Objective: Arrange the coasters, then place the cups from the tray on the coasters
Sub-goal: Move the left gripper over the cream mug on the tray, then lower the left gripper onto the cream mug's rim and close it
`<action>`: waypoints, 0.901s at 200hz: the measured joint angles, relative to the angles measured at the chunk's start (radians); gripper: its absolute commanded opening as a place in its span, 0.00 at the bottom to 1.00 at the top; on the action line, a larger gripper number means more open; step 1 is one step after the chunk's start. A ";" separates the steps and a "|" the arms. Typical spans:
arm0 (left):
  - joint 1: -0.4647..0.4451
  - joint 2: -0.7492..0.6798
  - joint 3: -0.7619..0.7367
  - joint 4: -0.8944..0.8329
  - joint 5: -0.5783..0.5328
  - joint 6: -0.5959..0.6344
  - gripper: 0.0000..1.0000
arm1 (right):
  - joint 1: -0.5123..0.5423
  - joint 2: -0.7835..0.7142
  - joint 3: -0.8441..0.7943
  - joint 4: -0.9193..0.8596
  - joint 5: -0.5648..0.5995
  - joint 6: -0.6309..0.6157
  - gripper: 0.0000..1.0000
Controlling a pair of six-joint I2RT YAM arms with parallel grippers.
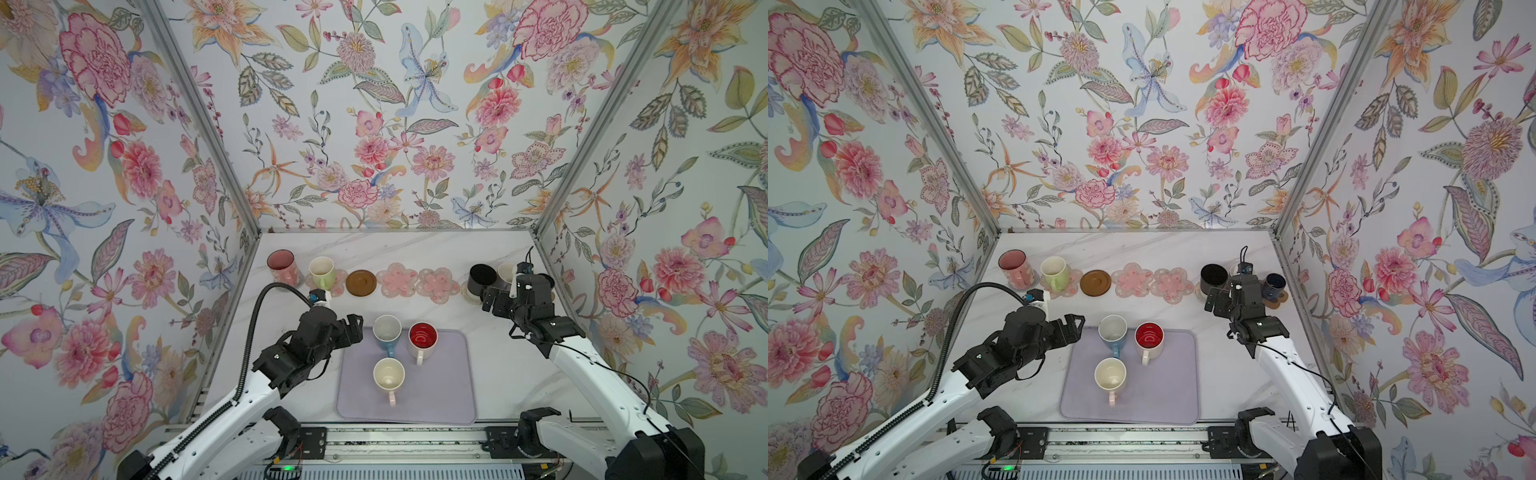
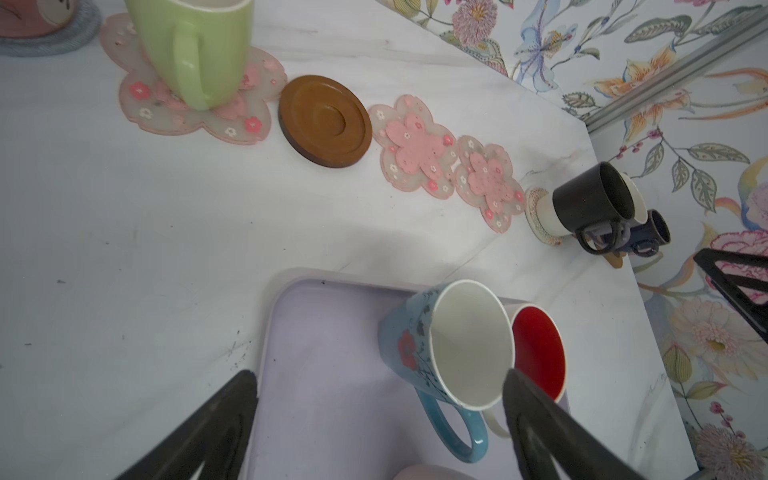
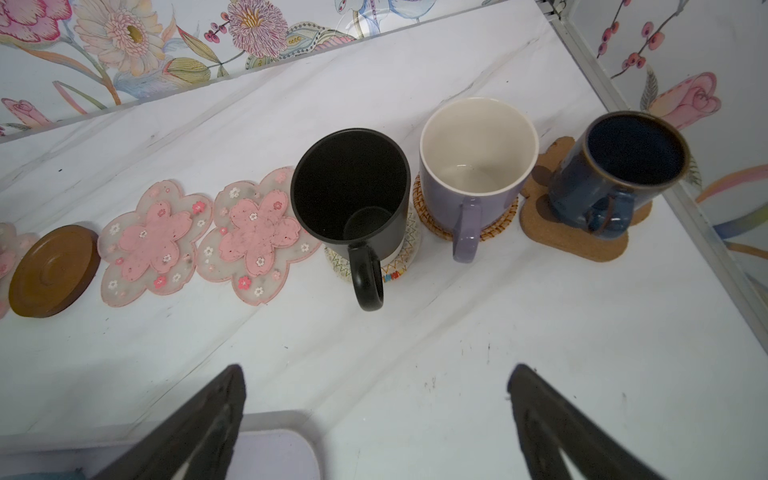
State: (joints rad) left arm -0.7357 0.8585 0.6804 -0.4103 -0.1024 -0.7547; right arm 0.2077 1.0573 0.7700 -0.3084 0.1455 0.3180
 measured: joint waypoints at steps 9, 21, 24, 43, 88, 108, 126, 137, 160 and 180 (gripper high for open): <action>-0.059 0.011 0.014 -0.017 -0.028 -0.015 0.94 | 0.000 0.000 0.000 0.000 0.000 0.000 0.99; -0.126 0.022 0.029 -0.046 -0.061 -0.035 0.94 | 0.000 0.000 0.000 0.000 0.000 0.000 0.99; -0.141 0.025 0.031 -0.051 -0.067 -0.041 0.94 | 0.000 0.000 0.000 0.000 0.000 0.000 0.99; -0.227 0.034 0.038 -0.092 -0.097 -0.076 0.94 | 0.000 0.000 0.000 0.001 0.000 0.000 0.99; -0.397 0.032 0.055 -0.218 -0.141 -0.134 0.95 | 0.000 0.002 0.000 0.018 -0.001 0.004 0.99; -0.474 0.031 0.060 -0.244 -0.145 -0.163 0.95 | 0.000 0.006 0.000 0.024 -0.004 0.008 0.99; -0.543 0.042 0.066 -0.265 -0.149 -0.195 0.96 | 0.000 0.008 0.000 0.030 -0.005 0.012 0.99; -0.578 0.058 0.069 -0.272 -0.150 -0.215 0.96 | 0.000 0.008 0.000 0.034 -0.007 0.012 0.99; -0.645 0.092 0.070 -0.288 -0.148 -0.257 0.96 | 0.000 0.008 -0.002 0.037 -0.007 0.013 0.99; -0.708 0.111 0.070 -0.297 -0.145 -0.293 0.96 | 0.000 0.008 -0.008 0.039 -0.007 0.013 0.99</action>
State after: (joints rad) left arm -1.4441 0.9691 0.7502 -0.7074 -0.2474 -1.0477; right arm 0.2077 1.0657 0.7616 -0.2691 0.1387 0.3305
